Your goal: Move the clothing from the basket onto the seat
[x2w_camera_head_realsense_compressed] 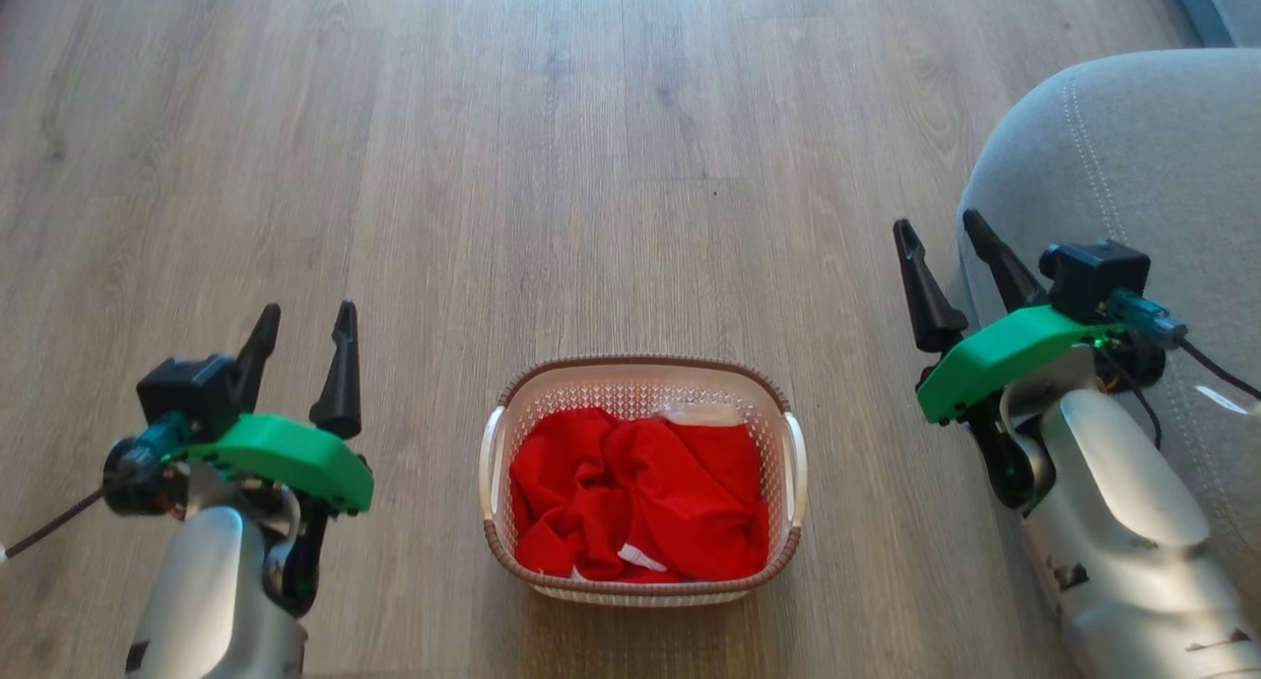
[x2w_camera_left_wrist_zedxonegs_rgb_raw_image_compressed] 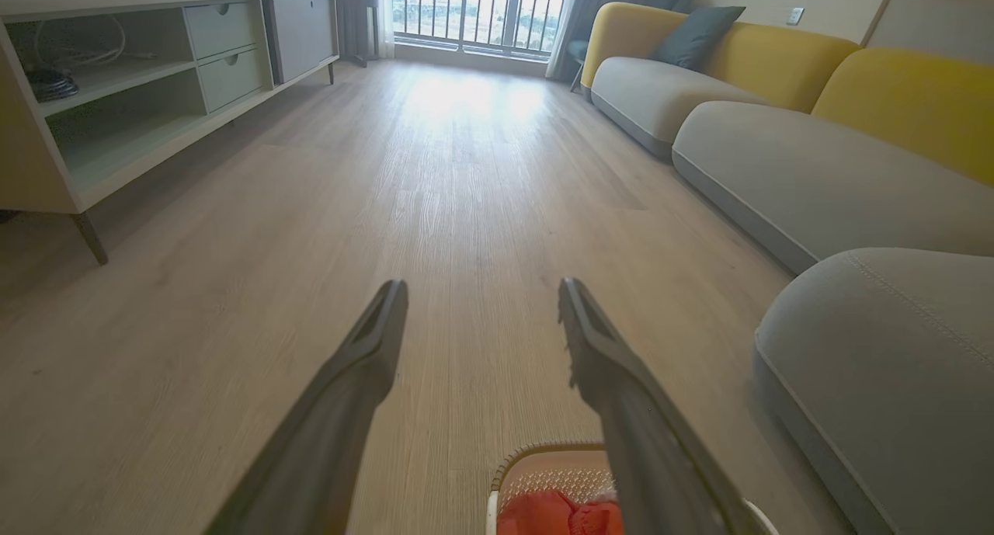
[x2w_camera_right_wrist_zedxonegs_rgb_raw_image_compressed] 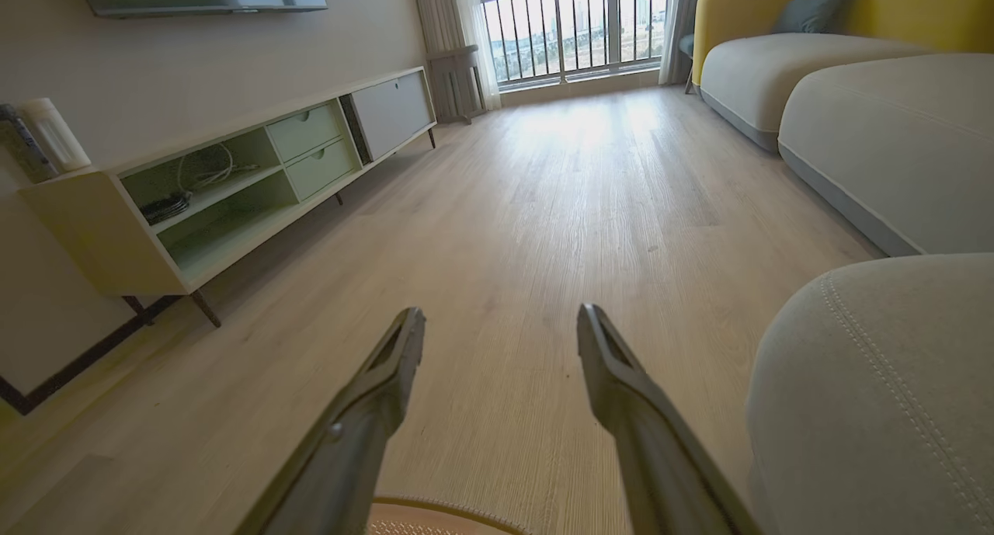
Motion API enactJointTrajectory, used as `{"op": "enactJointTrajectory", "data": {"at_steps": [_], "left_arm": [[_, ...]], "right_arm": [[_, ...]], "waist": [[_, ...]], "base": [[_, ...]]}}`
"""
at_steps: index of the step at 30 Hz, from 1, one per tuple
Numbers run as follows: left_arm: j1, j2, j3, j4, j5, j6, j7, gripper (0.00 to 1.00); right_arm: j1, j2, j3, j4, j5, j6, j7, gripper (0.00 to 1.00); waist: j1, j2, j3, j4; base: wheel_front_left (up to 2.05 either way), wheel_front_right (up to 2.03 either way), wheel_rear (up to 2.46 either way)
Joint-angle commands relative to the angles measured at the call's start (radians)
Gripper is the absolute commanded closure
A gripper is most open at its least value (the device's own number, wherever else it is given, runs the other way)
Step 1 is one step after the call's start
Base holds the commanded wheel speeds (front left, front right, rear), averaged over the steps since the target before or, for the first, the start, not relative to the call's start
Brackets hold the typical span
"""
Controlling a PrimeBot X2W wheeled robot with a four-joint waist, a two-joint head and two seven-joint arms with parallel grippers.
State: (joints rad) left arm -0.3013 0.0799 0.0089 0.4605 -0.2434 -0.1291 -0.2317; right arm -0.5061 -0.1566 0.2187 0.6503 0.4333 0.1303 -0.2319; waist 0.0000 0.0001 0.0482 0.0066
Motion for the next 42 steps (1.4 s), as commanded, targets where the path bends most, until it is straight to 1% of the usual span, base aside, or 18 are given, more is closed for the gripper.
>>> {"op": "enactJointTrajectory", "data": {"at_steps": [1, 6, 19, 31, 36, 37, 42], "left_arm": [[-0.068, 0.027, 0.036, -0.027, 0.026, -0.001, -0.016, 0.0], [-0.083, 0.026, 0.047, -0.019, 0.077, -0.002, -0.03, 0.0], [-0.082, 0.011, 0.087, -0.005, 0.093, -0.002, -0.03, 0.0], [-0.078, 0.004, 0.083, -0.004, 0.094, -0.002, -0.03, 0.0], [-0.083, -0.002, 0.046, -0.004, 0.085, -0.002, -0.03, 0.0], [-0.091, -0.004, 0.035, -0.006, 0.077, -0.002, -0.03, 0.0], [-0.128, -0.007, -0.02, 0.0, 0.06, -0.002, -0.03, 0.0]], "right_arm": [[-0.055, -0.004, 0.022, -0.023, -0.024, 0.0, -0.016, 0.0], [-0.075, -0.006, 0.024, -0.01, -0.077, 0.0, -0.03, 0.0], [-0.071, 0.002, -0.02, -0.006, -0.113, 0.0, -0.03, 0.0], [-0.075, 0.014, -0.035, -0.029, -0.129, 0.0, -0.03, 0.0], [-0.095, 0.02, -0.054, -0.083, -0.144, 0.0, -0.03, 0.0], [-0.113, 0.019, -0.059, -0.109, -0.152, 0.0, -0.03, 0.0], [-0.166, 0.021, -0.071, -0.184, -0.17, 0.0, -0.03, 0.0]], "waist": [[0.0, -0.0001, 0.001, 0.0], [0.0, -0.0001, 0.003, -0.001], [0.0, -0.0001, 0.006, -0.006], [0.0, -0.0001, 0.019, -0.012], [0.0, -0.0001, 0.082, -0.023], [0.0, -0.0001, 0.121, -0.03], [0.0, -0.0001, 0.239, -0.044]], "base": [[0.0, 0.0, 0.0], [0.0, 0.0, 0.0], [0.0, 0.0, 0.0], [0.0, 0.0, 0.0], [0.0, 0.0, 0.0], [0.0, 0.0, 0.0], [0.0, 0.0, 0.0]]}}
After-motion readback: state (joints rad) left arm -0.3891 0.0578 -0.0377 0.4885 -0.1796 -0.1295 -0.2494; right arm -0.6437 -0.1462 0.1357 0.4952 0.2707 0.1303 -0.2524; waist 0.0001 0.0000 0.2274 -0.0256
